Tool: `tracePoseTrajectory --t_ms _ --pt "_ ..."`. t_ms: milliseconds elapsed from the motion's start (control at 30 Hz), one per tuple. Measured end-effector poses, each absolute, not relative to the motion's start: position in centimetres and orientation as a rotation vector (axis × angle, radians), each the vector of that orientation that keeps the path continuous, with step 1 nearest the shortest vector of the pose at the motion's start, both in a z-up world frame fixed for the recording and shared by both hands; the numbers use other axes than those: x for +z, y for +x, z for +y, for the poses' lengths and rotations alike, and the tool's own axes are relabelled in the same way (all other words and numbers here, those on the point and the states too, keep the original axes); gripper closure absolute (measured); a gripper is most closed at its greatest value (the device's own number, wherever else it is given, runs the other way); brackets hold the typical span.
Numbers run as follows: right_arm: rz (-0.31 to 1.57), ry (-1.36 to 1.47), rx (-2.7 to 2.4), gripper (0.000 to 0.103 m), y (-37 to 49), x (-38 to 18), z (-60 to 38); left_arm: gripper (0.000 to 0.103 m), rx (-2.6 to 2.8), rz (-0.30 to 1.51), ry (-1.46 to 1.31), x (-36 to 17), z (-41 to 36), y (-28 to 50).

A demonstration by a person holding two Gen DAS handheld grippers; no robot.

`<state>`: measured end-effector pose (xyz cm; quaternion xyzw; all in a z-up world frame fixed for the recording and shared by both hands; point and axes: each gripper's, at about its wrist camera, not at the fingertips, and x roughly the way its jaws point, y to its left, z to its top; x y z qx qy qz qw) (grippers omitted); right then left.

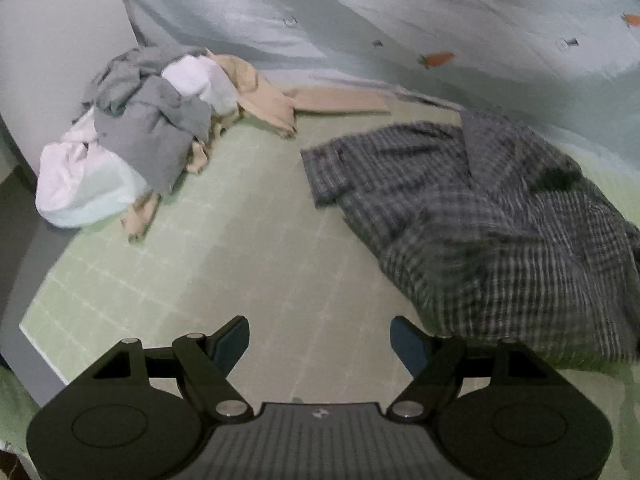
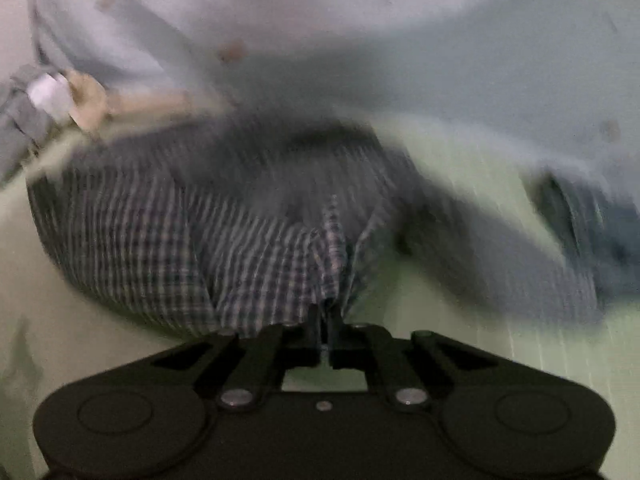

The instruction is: Fold clothes

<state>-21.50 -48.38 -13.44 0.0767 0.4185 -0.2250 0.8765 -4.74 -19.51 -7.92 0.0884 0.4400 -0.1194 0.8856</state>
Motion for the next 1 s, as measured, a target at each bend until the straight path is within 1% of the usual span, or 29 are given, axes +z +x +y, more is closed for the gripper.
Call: tracePoseTrajectory --t_ms 33,100,200,233,267,300,400,433,467,500,633,667,700,733,767,900,1000 --pt "0.874 0.168 -0.489 0.1 -23.3 -13.4 -48.5 0.025 -0.253 0.923 0.187 -8.1 -19.5 -5.2" --pt "0.859 0.18 -0.506 0.098 -23.6 -13.3 -48.7 0.025 -0.266 0.933 0.19 -8.3 -19.6 -6.0" --pt "0.831 0.194 -0.523 0.09 -22.5 -13.0 -48.8 0.025 -0.288 0.937 0.186 -8.1 -19.9 -6.4" --pt "0.821 0.199 -0.529 0.078 -22.1 -12.8 -48.9 0.025 -0.295 0.93 0.191 -8.0 -20.0 -6.4" --pt "0.811 0.204 -0.534 0.061 -21.8 -12.7 -48.9 0.025 -0.3 0.922 0.199 -7.8 -20.1 -6.4" --pt "0.802 0.208 -0.54 0.056 -21.4 -12.6 -49.0 0.025 -0.304 0.914 0.207 -7.6 -20.2 -6.5" --pt "0.773 0.223 -0.557 0.045 -20.4 -12.3 -49.1 0.025 -0.321 0.902 0.218 -7.0 -20.1 -6.3" --pt "0.763 0.227 -0.562 0.032 -20.0 -12.2 -49.2 0.025 -0.327 0.9 0.22 -6.8 -20.1 -6.2" --pt "0.753 0.232 -0.568 0.025 -19.7 -12.1 -49.2 0.025 -0.332 0.897 0.223 -6.5 -20.0 -6.1" --pt "0.744 0.237 -0.573 0.024 -19.3 -12.0 -49.2 0.025 -0.335 0.893 0.227 -6.4 -20.0 -6.1" --pt "0.828 0.197 -0.703 0.024 -17.6 -13.9 -50.0 0.025 -0.338 0.88 0.237 -5.7 -20.2 -5.5" --pt "0.841 0.189 -0.726 0.027 -17.5 -14.2 -50.2 0.025 -0.34 0.881 0.236 -5.7 -20.2 -5.2" --pt "0.851 0.196 -0.726 0.038 -17.8 -14.4 -50.4 0.025 -0.342 0.882 0.236 -5.7 -20.2 -5.0" --pt "0.856 0.209 -0.708 0.087 -18.3 -14.4 -50.5 0.025 -0.345 0.886 0.237 -5.7 -20.3 -4.6" --pt "0.858 0.219 -0.688 0.098 -18.7 -14.3 -50.4 0.025 -0.347 0.888 0.239 -5.8 -20.5 -4.3" --pt "0.806 0.111 -0.652 0.1 -21.8 -12.5 -47.4 0.025 -0.361 0.884 0.245 -5.7 -21.1 -2.8" --pt "0.842 0.057 -0.618 0.1 -24.4 -12.1 -45.0 0.025 -0.371 0.886 0.248 -5.9 -22.0 -1.3"
